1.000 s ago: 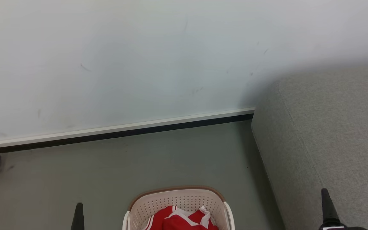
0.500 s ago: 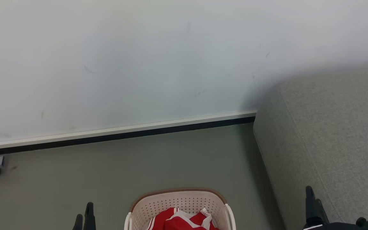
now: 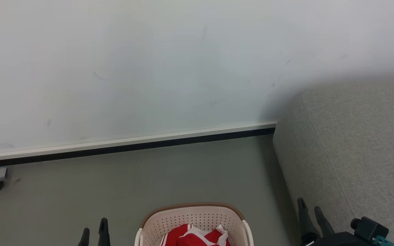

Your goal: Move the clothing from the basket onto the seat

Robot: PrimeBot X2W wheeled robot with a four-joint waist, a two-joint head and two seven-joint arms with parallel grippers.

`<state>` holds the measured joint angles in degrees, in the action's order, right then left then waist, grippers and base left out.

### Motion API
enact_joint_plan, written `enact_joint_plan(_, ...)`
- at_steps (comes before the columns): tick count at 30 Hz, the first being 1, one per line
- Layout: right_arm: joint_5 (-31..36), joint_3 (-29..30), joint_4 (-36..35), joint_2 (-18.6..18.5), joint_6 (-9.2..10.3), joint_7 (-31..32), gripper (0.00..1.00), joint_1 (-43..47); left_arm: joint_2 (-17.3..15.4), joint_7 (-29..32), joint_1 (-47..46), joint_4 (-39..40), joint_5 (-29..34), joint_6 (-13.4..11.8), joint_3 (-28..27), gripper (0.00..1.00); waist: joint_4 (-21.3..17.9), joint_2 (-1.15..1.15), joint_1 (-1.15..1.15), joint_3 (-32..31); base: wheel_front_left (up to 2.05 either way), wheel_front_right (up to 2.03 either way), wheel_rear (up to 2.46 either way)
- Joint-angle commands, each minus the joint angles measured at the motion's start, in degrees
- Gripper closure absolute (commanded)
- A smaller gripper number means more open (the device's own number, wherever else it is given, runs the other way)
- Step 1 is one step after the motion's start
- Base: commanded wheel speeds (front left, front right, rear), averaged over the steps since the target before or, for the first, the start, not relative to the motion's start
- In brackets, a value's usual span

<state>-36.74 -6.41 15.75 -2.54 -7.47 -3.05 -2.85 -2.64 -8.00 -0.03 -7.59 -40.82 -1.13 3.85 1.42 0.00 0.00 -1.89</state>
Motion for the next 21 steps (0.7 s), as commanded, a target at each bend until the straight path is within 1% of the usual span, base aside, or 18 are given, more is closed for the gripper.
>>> enact_joint_plan(1, 2.06, -0.65, -0.38, -0.37, -0.02, -0.43, 0.0, -0.61, -0.28, -0.62, 0.21, 0.76, 2.54, -0.37, -0.01, 0.0, 0.03, 0.0, 0.0, -0.12, 0.0, 0.0, 0.0)
enact_joint_plan(11, 9.61, -1.36, -0.14, -0.4, -0.03, -1.08, 0.0, -0.92, -1.09, -1.96, 0.47, 1.0, 13.69, -0.89, 1.19, 0.0, 0.2, 0.0, 0.0, -0.54, 0.0, 0.0, 0.0)
enact_joint_plan(15, 12.94, -1.1, -0.07, -0.41, -0.03, -1.28, 0.0, -0.77, -1.27, -2.59, 0.26, 1.35, 16.94, -1.13, 1.08, 0.0, 0.28, 0.0, 0.0, -0.57, 0.0, 0.0, 0.0)
enact_joint_plan(21, 15.86, 0.26, 0.07, -0.42, -0.03, -1.92, 0.0, -0.7, -1.37, -3.34, 0.04, 1.67, 19.76, -1.34, 0.53, 0.0, 0.25, 0.0, 0.0, -0.44, 0.0, 0.0, 0.0)
